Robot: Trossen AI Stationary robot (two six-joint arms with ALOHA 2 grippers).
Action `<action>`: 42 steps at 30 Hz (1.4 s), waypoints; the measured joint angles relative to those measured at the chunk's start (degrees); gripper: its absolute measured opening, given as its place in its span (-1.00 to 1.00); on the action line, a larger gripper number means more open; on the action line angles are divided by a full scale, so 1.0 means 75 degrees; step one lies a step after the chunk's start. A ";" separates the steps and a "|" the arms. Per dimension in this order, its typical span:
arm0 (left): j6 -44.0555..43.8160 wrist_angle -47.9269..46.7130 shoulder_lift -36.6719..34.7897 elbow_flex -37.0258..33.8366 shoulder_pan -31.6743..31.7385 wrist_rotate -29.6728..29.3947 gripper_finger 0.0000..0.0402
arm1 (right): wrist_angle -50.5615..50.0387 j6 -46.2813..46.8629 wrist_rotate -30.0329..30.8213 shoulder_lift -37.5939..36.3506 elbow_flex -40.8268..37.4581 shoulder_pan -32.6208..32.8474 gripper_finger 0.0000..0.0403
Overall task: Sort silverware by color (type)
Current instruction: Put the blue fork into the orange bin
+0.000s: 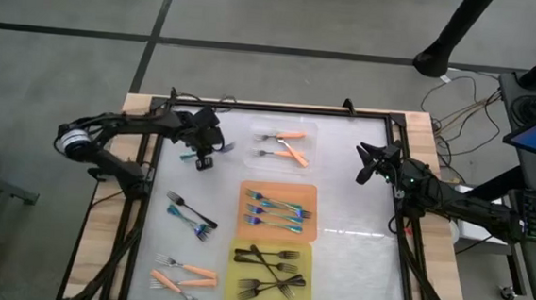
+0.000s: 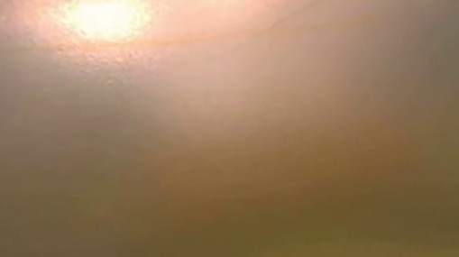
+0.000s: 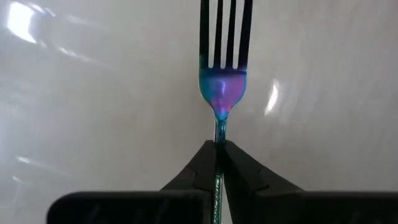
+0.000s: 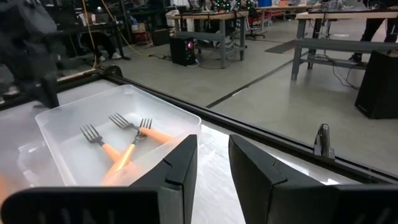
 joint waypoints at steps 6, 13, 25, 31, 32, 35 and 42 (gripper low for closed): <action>-0.1308 -0.0213 -0.0978 0.0628 -0.0184 0.0029 -1.00 | 0.0000 0.0000 0.0003 0.0000 0.0000 0.0000 -0.58; -0.2264 0.1262 -0.1123 0.1531 -0.1588 0.1246 -1.00 | 0.0000 0.0000 0.0001 -0.0006 0.0000 0.0000 -0.58; -0.1580 0.2351 0.0682 0.2744 -0.4318 0.1427 -1.00 | 0.0000 0.0000 0.0000 -0.0006 0.0000 0.0000 -0.58; -0.2233 0.2160 0.1481 0.2849 -0.4334 0.1412 -1.00 | 0.0000 0.0000 0.0003 0.0002 0.0000 0.0000 -0.58; -0.2256 0.2164 0.1593 0.2846 -0.4334 0.1420 -1.00 | 0.0000 0.0000 0.0003 0.0000 0.0000 0.0000 -0.58; -0.2349 0.2176 0.1831 0.2846 -0.4329 0.1719 -1.00 | 0.0000 0.0000 0.0003 -0.0006 0.0000 0.0000 -0.58; -0.2884 0.2192 0.2003 0.2846 -0.4339 0.2151 -1.00 | 0.0000 0.0000 0.0002 -0.0006 -0.0001 0.0000 -0.58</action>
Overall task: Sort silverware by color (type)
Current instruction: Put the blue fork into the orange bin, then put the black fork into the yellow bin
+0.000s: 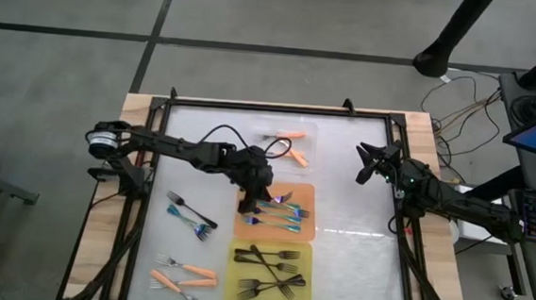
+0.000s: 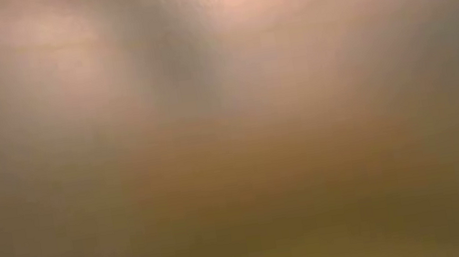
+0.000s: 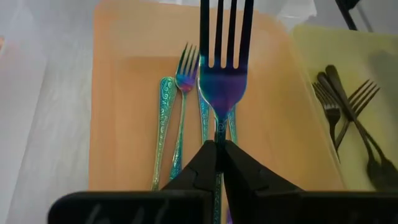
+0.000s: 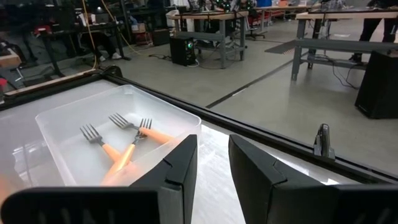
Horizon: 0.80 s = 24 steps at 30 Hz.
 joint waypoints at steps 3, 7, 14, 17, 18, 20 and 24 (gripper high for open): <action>-0.0316 0.0001 -0.0003 0.0000 0.0000 -0.0009 -0.95 | 0.0000 0.0000 0.0001 0.0003 0.0001 0.0000 -0.58; -0.0575 0.0001 -0.0003 0.0000 0.0000 -0.0013 -0.80 | 0.0000 0.0000 0.0001 0.0003 0.0000 0.0000 -0.58; -0.0569 -0.0274 -0.0060 0.0000 0.0005 0.0487 -0.54 | 0.0000 0.0000 0.0001 0.0003 0.0001 0.0000 -0.58; -0.0418 -0.0824 -0.0283 0.0000 0.0008 0.2131 -0.52 | 0.0000 0.0000 0.0001 0.0003 0.0001 0.0000 -0.58; -0.0439 -0.1007 -0.0370 0.0000 -0.0005 0.2622 -0.52 | 0.0000 0.0000 -0.0001 0.0003 0.0001 0.0000 -0.58; -0.0803 -0.1404 -0.0525 0.0000 -0.0080 0.3076 -0.52 | 0.0000 0.0000 0.0000 0.0003 0.0001 0.0000 -0.58; -0.1198 -0.2890 -0.0802 -0.0044 -0.0358 0.1750 -0.52 | 0.0000 0.0000 0.0000 0.0003 0.0001 0.0000 -0.58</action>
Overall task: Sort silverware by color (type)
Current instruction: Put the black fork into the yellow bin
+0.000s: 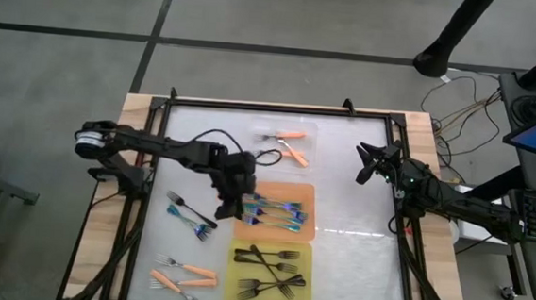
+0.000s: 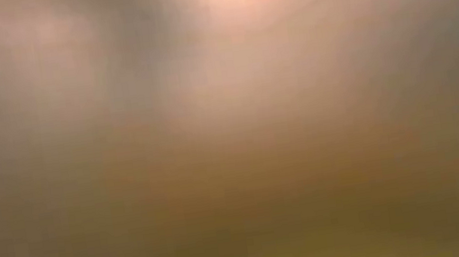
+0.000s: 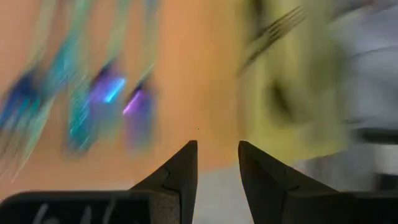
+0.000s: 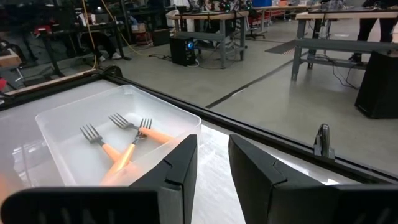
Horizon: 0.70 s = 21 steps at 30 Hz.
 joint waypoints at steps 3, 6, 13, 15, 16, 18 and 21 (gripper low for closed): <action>-0.0059 -0.1536 -0.0023 -0.0049 -0.0307 -0.0994 -0.52 | 0.0000 0.0000 0.0001 0.0000 0.0000 0.0000 -0.58; -0.0042 -0.2412 -0.0023 -0.0082 -0.0551 -0.1302 -0.51 | 0.0000 0.0000 0.0002 0.0000 0.0000 0.0000 -0.58; 0.0254 -0.3476 -0.0023 -0.0473 -0.0778 -0.2067 -0.51 | 0.0000 0.0000 0.0002 0.0000 0.0000 0.0000 -0.58; 0.0208 -0.3445 -0.0023 -0.0749 -0.0776 -0.2167 -0.51 | 0.0000 0.0000 0.0002 0.0000 0.0000 0.0000 -0.58; 0.0201 -0.3409 -0.0023 -0.0903 -0.0773 -0.2176 -0.51 | 0.0000 0.0000 0.0002 0.0000 -0.0001 0.0000 -0.58; 0.0173 -0.3269 -0.0023 -0.1237 -0.0771 -0.2188 -0.51 | 0.0000 0.0000 0.0000 0.0000 0.0000 0.0000 -0.58; 0.0066 -0.3069 -0.0023 -0.1631 -0.0776 -0.2256 -0.52 | 0.0000 0.0000 0.0001 0.0000 0.0000 0.0000 -0.58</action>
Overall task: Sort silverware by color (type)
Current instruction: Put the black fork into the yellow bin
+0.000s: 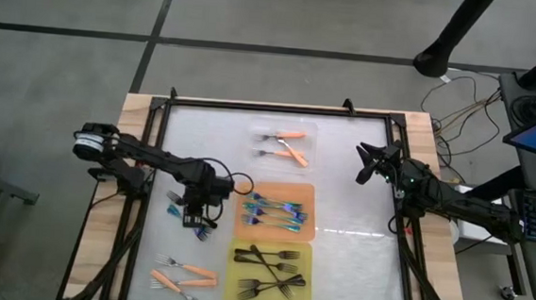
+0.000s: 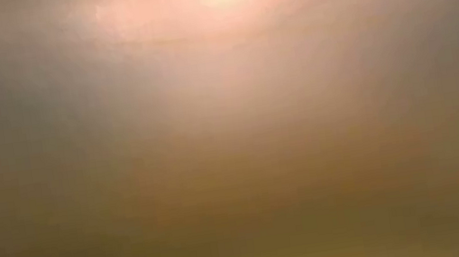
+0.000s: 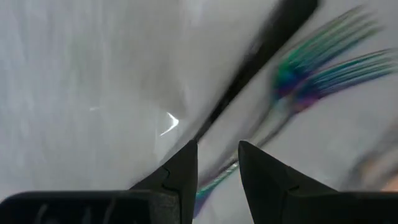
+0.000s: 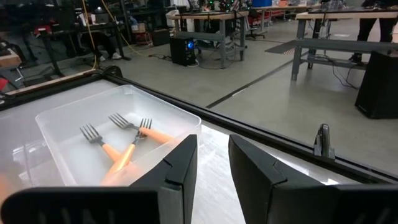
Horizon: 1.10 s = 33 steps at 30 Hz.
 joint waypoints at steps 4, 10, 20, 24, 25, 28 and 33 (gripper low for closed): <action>-0.0237 0.0234 0.0000 -0.0371 0.0002 -0.0430 -0.54 | 0.0000 0.0000 -0.0001 0.0000 -0.0001 0.0000 -0.58; -0.0378 0.0774 -0.0038 -0.0714 0.0000 -0.0855 -0.56 | 0.0000 0.0000 0.0001 0.0000 0.0000 0.0000 -0.58; -0.1311 0.1015 -0.0032 -0.0813 -0.0028 -0.1380 -0.62 | 0.0000 0.0000 0.0001 0.0000 0.0000 0.0000 -0.58; -0.1549 0.1014 -0.0032 -0.0814 -0.0029 -0.1491 -0.79 | 0.0000 0.0000 0.0000 0.0000 0.0000 0.0000 -0.58; -0.1588 0.0994 -0.0029 -0.0814 -0.0029 -0.1524 -0.86 | 0.0000 0.0000 -0.0001 0.0001 0.0000 0.0000 -0.58; -0.1747 0.0917 -0.0017 -0.0817 -0.0023 -0.1590 -0.97 | 0.0000 0.0000 -0.0002 0.0000 0.0000 0.0000 -0.58; -0.1782 0.0872 -0.0126 -0.0820 -0.0020 -0.1612 -0.98 | 0.0000 0.0000 0.0001 0.0001 0.0000 0.0000 -0.58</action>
